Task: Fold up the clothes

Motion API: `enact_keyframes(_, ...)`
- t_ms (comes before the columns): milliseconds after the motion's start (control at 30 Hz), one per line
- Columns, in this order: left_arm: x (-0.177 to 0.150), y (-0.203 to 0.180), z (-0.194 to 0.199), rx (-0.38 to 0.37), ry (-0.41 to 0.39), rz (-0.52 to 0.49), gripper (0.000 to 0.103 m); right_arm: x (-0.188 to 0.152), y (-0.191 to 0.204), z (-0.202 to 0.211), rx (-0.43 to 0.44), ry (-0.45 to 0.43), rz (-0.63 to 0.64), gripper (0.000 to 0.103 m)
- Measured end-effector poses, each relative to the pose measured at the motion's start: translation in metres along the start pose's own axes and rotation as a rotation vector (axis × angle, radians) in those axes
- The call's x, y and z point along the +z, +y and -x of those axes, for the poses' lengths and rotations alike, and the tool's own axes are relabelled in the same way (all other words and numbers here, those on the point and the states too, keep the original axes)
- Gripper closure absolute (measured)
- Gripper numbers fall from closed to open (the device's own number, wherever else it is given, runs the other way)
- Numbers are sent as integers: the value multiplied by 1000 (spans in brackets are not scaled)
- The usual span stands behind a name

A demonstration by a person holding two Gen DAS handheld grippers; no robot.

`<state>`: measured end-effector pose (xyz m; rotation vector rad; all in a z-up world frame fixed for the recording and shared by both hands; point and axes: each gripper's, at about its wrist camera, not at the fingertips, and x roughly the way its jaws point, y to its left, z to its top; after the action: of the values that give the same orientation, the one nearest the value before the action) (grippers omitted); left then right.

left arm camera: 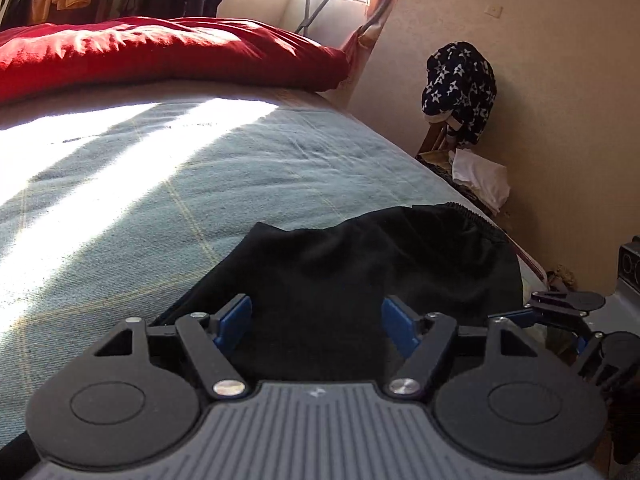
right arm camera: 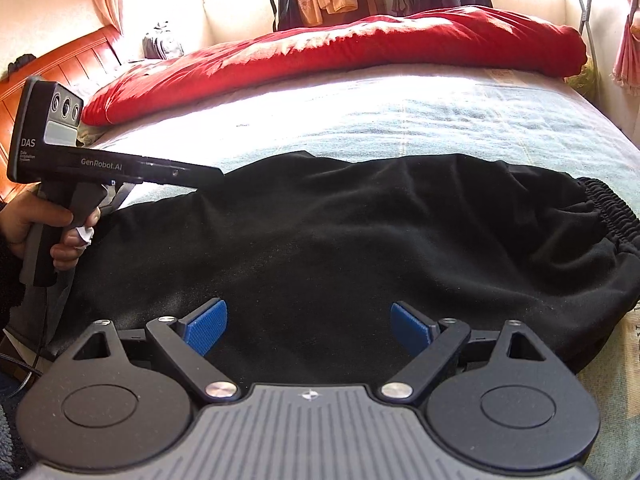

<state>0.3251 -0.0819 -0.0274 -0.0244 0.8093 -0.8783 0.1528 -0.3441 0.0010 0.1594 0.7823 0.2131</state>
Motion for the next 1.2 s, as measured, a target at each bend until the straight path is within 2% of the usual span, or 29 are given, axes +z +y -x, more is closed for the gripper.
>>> enact_keyframes(33, -1, 2, -7, 29, 9, -1, 29, 0, 0, 0, 0, -2, 0, 11)
enact_keyframes(167, 0, 22, -16, 276, 5, 41, 36, -3, 0, 8, -16, -17, -2, 11)
enact_keyframes(200, 2, 24, -14, 307, 6, 55, 36, -5, -2, 11, -26, -20, -5, 11)
enact_keyframes(267, 6, 20, 0, 261, -14, 59, 35, -10, -6, 16, -50, -27, -17, 10)
enact_keyframes(333, 8, 3, 12, 179, -32, 19, 31, -13, -12, 20, -76, -43, -33, 10)
enact_keyframes(467, 4, -27, 2, 26, -11, -73, 27, -12, -22, 14, -169, -76, -18, 9)
enact_keyframes(533, -2, -24, -16, 62, 26, -70, 27, -12, -26, 6, -221, -75, -4, 9)
enact_keyframes(600, -8, -20, -35, 117, 67, -60, 28, -19, -32, 4, -232, -63, -21, 9)
enact_keyframes(700, -10, -14, -36, 114, 49, -37, 27, -39, -41, 9, -229, -37, -49, 9)
enact_keyframes(833, 4, -24, -36, 146, 92, -65, 28, -41, -42, 27, -210, -81, -78, 8)
enact_keyframes(967, 25, -35, -47, 60, 62, -74, 27, -20, -46, 36, -219, -198, -80, 6)
enact_keyframes(1000, 28, -36, -54, 58, 61, -77, 27, -16, -48, 32, -236, -211, -72, 6)
enact_keyframes(1200, 39, -33, -100, 111, 77, -92, 26, -30, -76, 7, -331, -109, -152, 6)
